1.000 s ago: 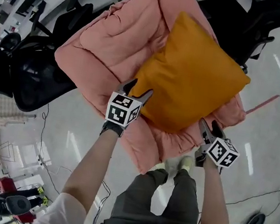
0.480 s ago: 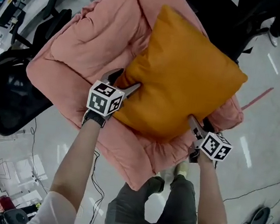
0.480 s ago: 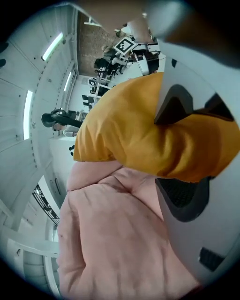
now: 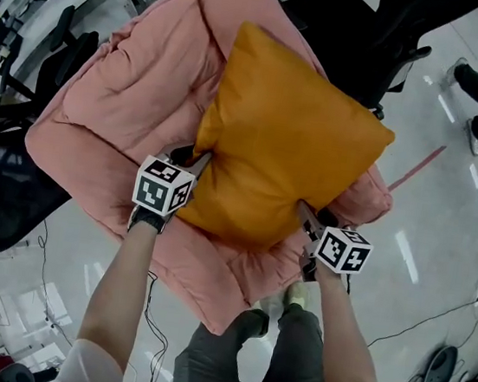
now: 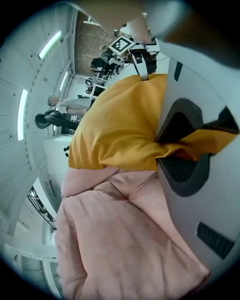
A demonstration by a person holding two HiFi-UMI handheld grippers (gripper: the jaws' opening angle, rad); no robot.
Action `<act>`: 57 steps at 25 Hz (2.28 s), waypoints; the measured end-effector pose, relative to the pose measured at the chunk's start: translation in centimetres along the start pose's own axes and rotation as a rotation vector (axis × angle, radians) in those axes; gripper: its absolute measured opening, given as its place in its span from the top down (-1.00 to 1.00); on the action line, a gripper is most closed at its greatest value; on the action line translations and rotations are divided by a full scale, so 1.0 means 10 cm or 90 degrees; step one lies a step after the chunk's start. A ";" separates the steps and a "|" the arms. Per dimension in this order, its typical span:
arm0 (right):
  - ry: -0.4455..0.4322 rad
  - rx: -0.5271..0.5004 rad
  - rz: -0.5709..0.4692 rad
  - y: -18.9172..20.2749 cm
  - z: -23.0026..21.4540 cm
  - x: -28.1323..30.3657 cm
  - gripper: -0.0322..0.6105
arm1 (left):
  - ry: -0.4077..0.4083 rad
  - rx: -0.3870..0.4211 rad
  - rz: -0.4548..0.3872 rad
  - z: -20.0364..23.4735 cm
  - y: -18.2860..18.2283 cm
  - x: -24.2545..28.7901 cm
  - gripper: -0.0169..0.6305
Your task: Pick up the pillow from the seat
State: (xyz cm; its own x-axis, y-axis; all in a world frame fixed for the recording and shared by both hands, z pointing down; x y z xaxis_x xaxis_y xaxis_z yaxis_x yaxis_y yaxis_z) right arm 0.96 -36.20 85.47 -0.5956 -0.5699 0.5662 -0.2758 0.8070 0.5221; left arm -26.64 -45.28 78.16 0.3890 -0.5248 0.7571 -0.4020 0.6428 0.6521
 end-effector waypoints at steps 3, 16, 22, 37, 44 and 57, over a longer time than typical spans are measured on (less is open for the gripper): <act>0.004 -0.017 0.011 0.03 0.06 -0.07 0.34 | -0.013 -0.001 -0.004 -0.08 0.01 -0.13 0.76; 0.003 -0.149 -0.017 -0.52 0.88 -1.13 0.50 | -0.059 -0.039 -0.098 -0.53 -0.50 -1.37 0.84; -0.012 -0.189 -0.048 -0.99 1.58 -1.93 0.50 | -0.075 -0.073 -0.162 -0.77 -1.00 -2.37 0.84; -0.101 -0.340 -0.221 -2.14 3.21 -3.51 0.50 | -0.171 -0.031 -0.396 -1.19 -2.30 -4.67 0.85; -0.126 -0.395 -0.283 -2.50 3.65 -4.09 0.49 | -0.197 -0.018 -0.473 -1.45 -2.62 -5.32 0.84; -0.161 -0.481 -0.394 -2.91 4.40 -4.75 0.50 | -0.251 0.024 -0.599 -1.68 -3.05 -6.35 0.85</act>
State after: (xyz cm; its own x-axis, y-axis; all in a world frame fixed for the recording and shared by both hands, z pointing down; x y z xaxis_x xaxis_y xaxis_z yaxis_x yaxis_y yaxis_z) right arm 4.06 -25.77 15.29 -0.6768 -0.7346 -0.0473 -0.0928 0.0214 0.9955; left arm -25.13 -22.14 9.55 0.2631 -0.9586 -0.1088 -0.1024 -0.1399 0.9849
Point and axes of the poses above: the fingertips, and each gripper's own axes: x forward along the fingers, z to its left, y out of its underside, the point moved 3 cm from there along -x, backward along the fingers, and after that the axes turned 5 degrees about z, right-handed, at the moved point
